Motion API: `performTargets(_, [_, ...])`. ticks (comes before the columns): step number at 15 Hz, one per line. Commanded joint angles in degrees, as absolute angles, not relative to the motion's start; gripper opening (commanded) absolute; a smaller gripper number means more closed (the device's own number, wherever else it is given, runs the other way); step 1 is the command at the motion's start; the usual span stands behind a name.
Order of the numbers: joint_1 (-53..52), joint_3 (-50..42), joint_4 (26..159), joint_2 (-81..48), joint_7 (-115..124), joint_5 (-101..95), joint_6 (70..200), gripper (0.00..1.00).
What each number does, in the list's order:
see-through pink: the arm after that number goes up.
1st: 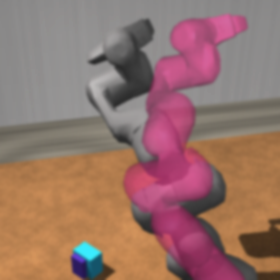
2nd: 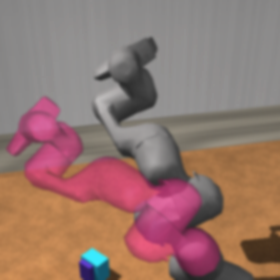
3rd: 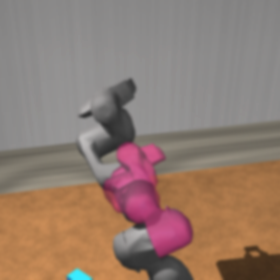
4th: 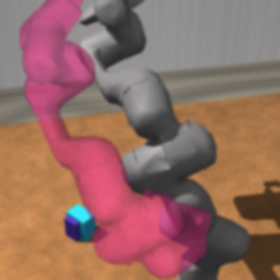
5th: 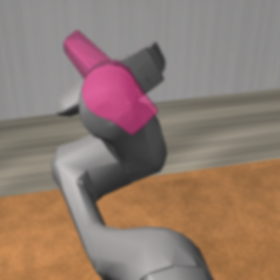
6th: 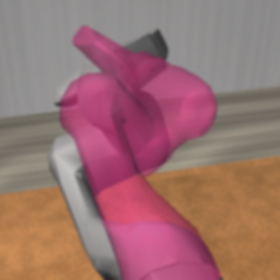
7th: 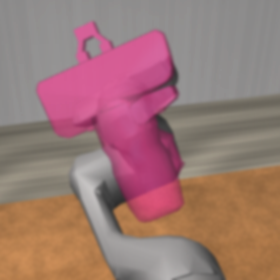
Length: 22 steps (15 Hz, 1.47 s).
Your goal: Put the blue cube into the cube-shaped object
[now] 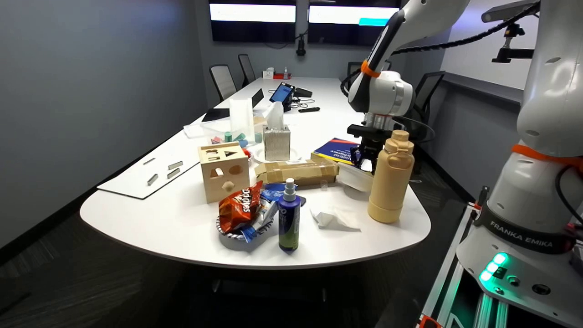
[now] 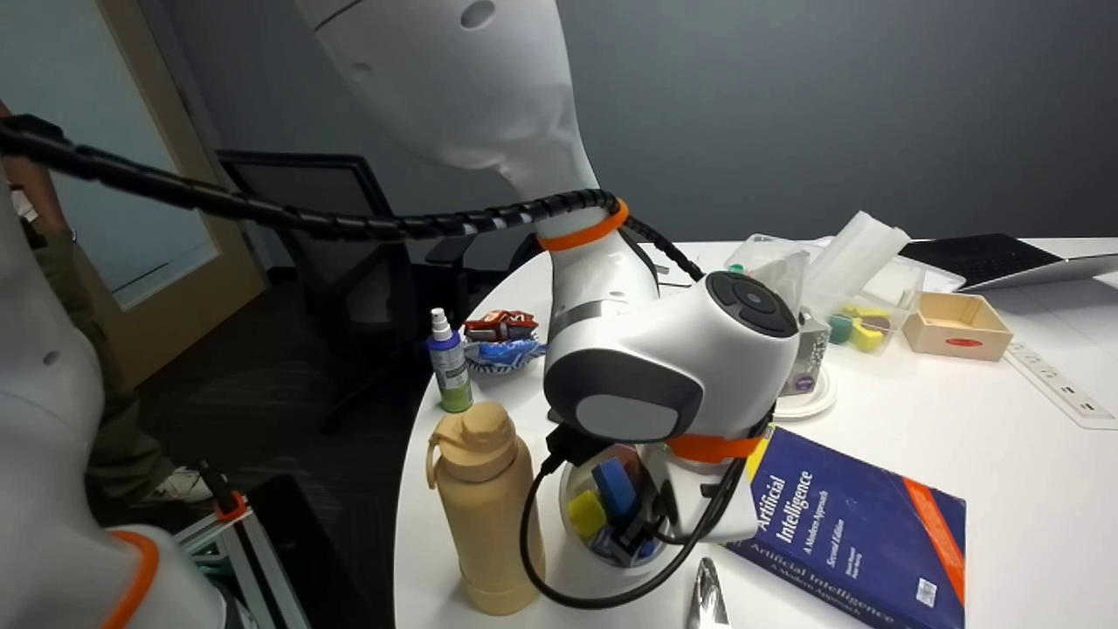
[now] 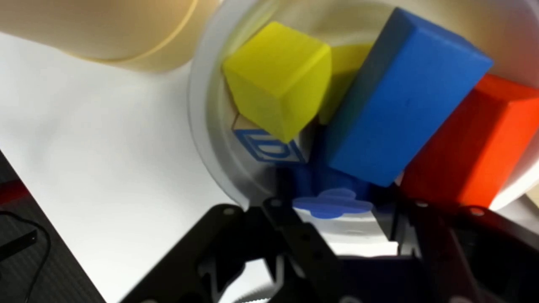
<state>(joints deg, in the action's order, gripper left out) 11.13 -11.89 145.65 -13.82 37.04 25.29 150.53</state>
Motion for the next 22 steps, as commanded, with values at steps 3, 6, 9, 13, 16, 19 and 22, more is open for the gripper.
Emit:
performTargets(3, [8.95,-11.78,145.84,-11.78,38.49,24.12,150.89,0.24])
performTargets(6, [7.76,-11.68,145.5,-11.09,38.98,23.18,151.11,0.24])
performTargets(9, [6.74,-11.53,145.29,-10.72,39.48,22.2,151.63,0.24])
performTargets(13, [5.62,-11.78,145.42,-9.69,41.17,19.7,152.05,0.24])
performTargets(16, [4.69,-12.4,146.26,-8.35,44.47,15.98,153.54,0.24])
performTargets(19, [3.06,-13.62,147.55,-6.7,50.84,9.15,157.13,0.24])
performTargets(22, [0.96,-15.7,148.89,-4.58,60.75,-1.24,161.31,0.24])
